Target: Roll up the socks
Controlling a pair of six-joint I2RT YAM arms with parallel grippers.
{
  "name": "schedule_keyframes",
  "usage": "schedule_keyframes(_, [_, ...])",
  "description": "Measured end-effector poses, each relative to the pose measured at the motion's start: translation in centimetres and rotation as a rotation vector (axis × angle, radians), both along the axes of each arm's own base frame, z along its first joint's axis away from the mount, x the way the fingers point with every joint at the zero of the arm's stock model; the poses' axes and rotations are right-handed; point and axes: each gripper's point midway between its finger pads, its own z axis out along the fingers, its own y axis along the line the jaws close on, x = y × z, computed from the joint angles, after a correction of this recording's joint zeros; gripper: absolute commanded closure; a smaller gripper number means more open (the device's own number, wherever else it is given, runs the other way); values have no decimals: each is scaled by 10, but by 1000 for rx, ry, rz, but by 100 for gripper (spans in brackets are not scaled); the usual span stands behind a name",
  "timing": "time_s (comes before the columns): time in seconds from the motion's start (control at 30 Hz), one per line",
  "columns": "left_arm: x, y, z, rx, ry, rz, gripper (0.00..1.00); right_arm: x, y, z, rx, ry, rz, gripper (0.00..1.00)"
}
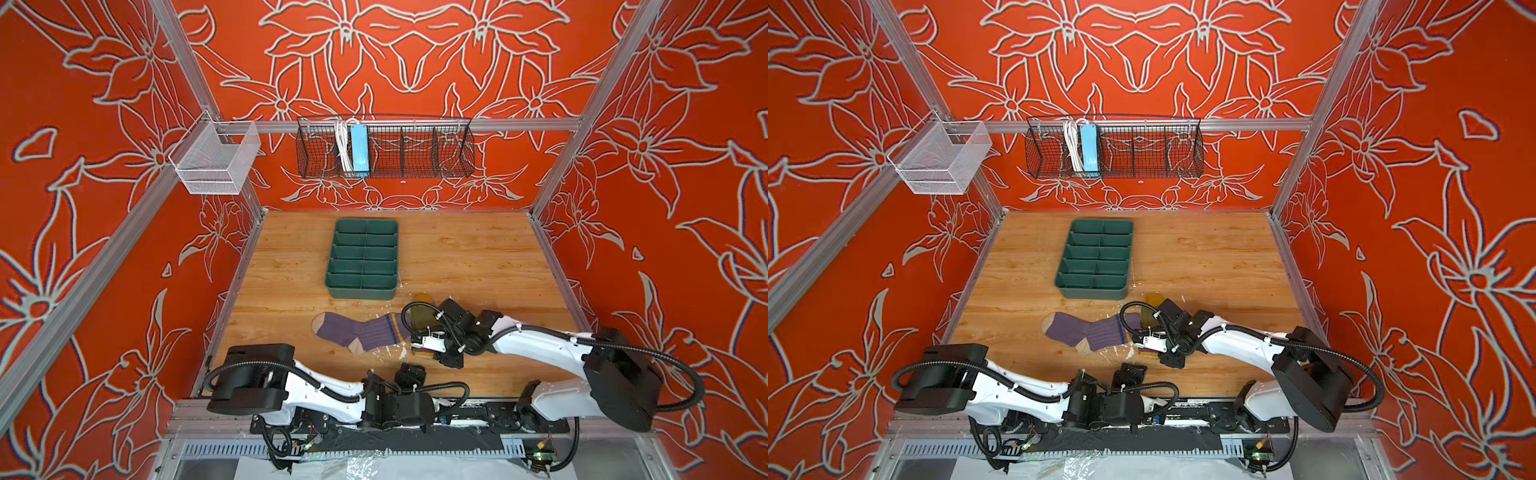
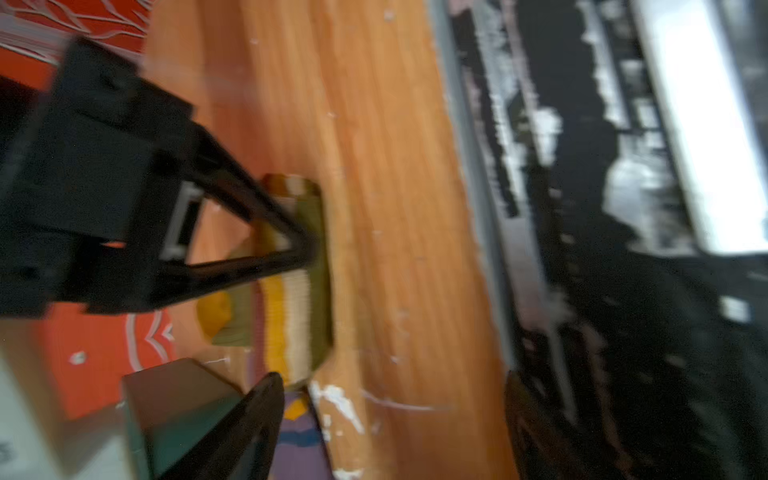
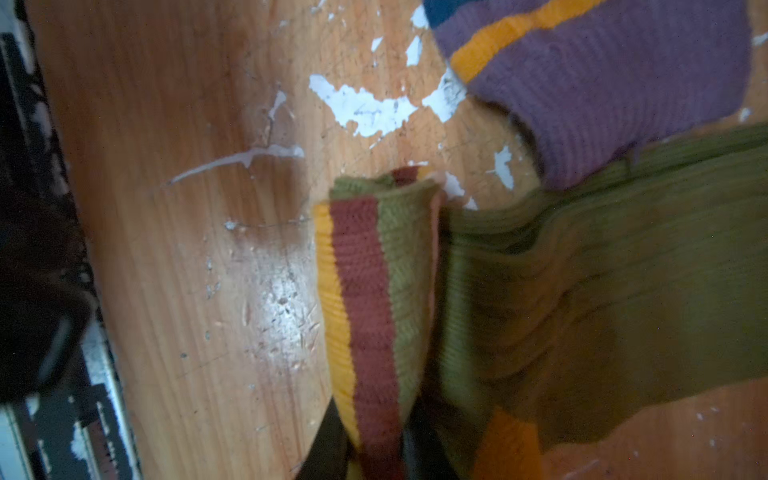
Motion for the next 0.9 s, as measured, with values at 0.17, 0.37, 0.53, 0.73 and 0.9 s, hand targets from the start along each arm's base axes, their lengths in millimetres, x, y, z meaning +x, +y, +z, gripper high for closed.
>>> schedule_keyframes(0.17, [48,3,3,-29,-96,144,33,0,0,1,8,7,-7,100])
schedule_keyframes(0.37, [65,-1,-11,3,-151,154,39,0,0,1,6,2,3,100])
schedule_keyframes(0.53, [66,-7,-16,-1,-164,141,47,0,0,0,1,5,12,100])
schedule_keyframes(0.73, [73,-14,-21,19,-180,153,66,-2,2,0,-14,38,20,100])
schedule_keyframes(0.9, [76,-16,-27,39,-170,167,91,-2,1,1,-22,43,16,100])
